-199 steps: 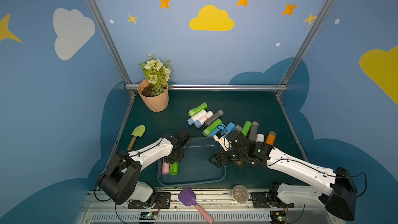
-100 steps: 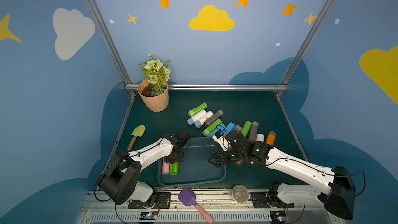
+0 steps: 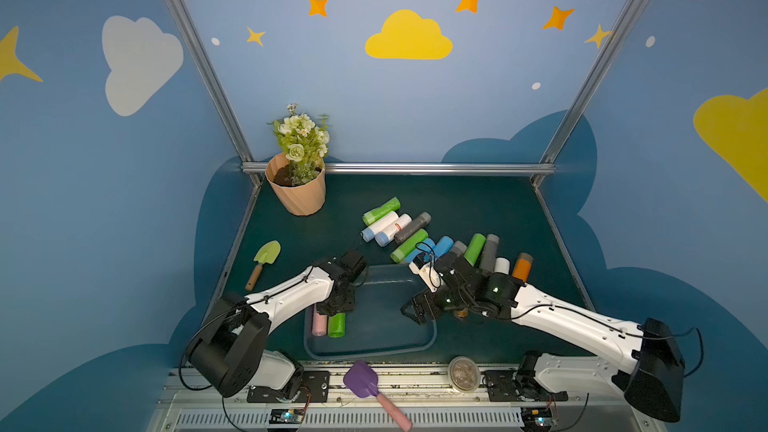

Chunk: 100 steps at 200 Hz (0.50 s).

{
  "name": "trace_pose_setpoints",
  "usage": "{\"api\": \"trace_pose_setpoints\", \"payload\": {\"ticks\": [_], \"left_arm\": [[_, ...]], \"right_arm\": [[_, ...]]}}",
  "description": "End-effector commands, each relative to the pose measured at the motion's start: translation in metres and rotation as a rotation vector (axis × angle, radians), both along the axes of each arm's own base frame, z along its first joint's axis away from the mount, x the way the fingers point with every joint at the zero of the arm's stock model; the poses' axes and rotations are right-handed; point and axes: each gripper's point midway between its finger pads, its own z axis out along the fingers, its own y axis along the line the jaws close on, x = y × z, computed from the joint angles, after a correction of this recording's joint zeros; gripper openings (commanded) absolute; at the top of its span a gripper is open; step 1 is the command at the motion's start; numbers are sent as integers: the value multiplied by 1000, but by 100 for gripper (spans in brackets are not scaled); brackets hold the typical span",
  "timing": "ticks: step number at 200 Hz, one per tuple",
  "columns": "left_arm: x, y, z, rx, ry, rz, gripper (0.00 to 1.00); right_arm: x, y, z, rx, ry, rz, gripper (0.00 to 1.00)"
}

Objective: Put the roll of trash bags into the storage box
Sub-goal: Place the roll of trash bags in the storage box.

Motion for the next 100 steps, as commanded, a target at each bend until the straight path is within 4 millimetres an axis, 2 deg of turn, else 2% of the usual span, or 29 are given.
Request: {"api": "trace_pose_setpoints", "payload": {"ticks": [1,100], "left_arm": [[-3,8,8,40,0,-8,53],[4,-1,29,-16,-49,-29,56]], "right_arm": [[1,5,8,12,-14,13,97],[0,1,6,4,-16,3,97]]}}
